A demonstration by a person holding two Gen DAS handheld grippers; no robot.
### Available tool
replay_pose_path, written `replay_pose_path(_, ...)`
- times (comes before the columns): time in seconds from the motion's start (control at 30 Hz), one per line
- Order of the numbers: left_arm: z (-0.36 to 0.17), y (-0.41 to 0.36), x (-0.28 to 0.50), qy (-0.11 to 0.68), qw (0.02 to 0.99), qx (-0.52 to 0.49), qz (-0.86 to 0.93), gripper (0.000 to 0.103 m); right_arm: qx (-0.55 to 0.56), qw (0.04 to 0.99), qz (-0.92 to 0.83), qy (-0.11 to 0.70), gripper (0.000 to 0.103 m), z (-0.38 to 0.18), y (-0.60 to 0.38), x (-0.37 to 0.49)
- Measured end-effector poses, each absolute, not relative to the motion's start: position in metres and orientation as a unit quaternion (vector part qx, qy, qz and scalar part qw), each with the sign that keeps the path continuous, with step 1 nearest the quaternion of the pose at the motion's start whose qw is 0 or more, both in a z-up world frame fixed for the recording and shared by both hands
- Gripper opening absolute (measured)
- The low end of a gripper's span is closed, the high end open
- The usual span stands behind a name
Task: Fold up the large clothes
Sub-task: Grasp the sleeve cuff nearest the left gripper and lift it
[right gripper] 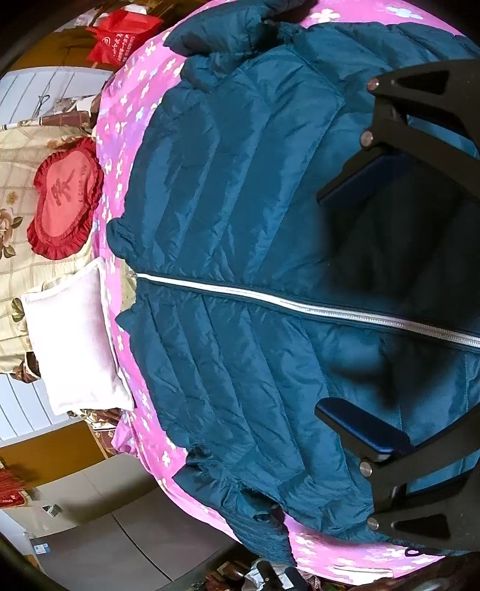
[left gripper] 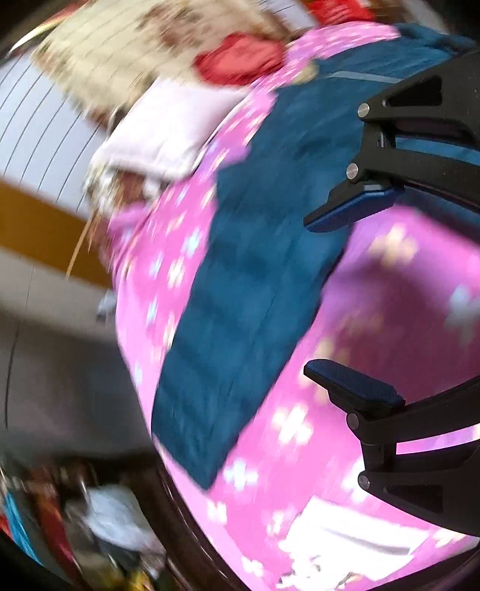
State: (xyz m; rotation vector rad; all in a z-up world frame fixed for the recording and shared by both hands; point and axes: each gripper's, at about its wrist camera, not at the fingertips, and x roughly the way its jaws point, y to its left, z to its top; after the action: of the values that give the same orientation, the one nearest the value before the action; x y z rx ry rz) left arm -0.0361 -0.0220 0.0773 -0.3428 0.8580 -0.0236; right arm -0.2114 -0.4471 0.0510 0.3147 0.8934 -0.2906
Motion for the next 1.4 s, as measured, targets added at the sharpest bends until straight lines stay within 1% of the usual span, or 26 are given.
replay_pose_path(0.23,0.050,0.056,0.007,0.399,0.886,-0.217,0.093,0.043,0.143,0.878,-0.130,0.438,0.103,0.048,-0.440,-0.209)
replay_pose_path(0.47,0.023,0.084,0.043,0.416,0.858,-0.262,0.146,0.043,0.146,0.886,-0.120,0.424,0.103,0.053,-0.432,-0.209)
replay_pose_path(0.53,0.015,0.088,0.048,0.414,0.854,-0.278,0.148,0.040,0.148,0.887,-0.120,0.420,0.103,0.055,-0.432,-0.210)
replay_pose_path(0.57,0.016,0.088,0.050,0.402,0.860,-0.276,0.149,0.034,0.148,0.888,-0.120,0.419,0.103,0.055,-0.433,-0.210)
replay_pose_path(0.6,0.013,0.088,0.053,0.404,0.860,-0.280,0.140,0.025,0.147,0.888,-0.121,0.417,0.103,0.056,-0.433,-0.210)
replay_pose_path(0.63,0.014,0.087,0.057,0.403,0.863,-0.271,0.140,0.024,0.146,0.889,-0.122,0.417,0.103,0.057,-0.433,-0.209)
replay_pose_path(0.67,0.014,0.084,0.060,0.406,0.865,-0.263,0.135,0.011,0.145,0.889,-0.125,0.417,0.103,0.057,-0.434,-0.209)
replay_pose_path(0.7,0.012,0.082,0.065,0.417,0.863,-0.257,0.124,0.004,0.145,0.888,-0.126,0.417,0.103,0.056,-0.434,-0.208)
replay_pose_path(0.73,0.012,0.081,0.066,0.420,0.863,-0.252,0.122,0.002,0.145,0.888,-0.127,0.418,0.103,0.056,-0.435,-0.208)
replay_pose_path(0.77,0.015,0.079,0.065,0.415,0.867,-0.248,0.123,0.000,0.146,0.887,-0.129,0.419,0.103,0.054,-0.435,-0.207)
replay_pose_path(0.97,0.055,0.055,0.044,0.381,0.900,-0.187,0.101,0.000,0.149,0.880,-0.128,0.433,0.103,0.045,-0.435,-0.205)
replay_pose_path(1.1,0.089,0.038,0.023,0.352,0.917,-0.178,0.067,0.000,0.148,0.883,-0.126,0.427,0.103,0.048,-0.432,-0.208)
replay_pose_path(1.3,0.142,-0.019,-0.020,0.305,0.945,-0.116,-0.008,0.000,0.145,0.888,-0.125,0.418,0.103,0.060,-0.431,-0.217)
replay_pose_path(1.4,0.161,-0.053,-0.039,0.296,0.949,-0.097,-0.055,0.000,0.149,0.888,-0.129,0.416,0.103,0.065,-0.436,-0.224)
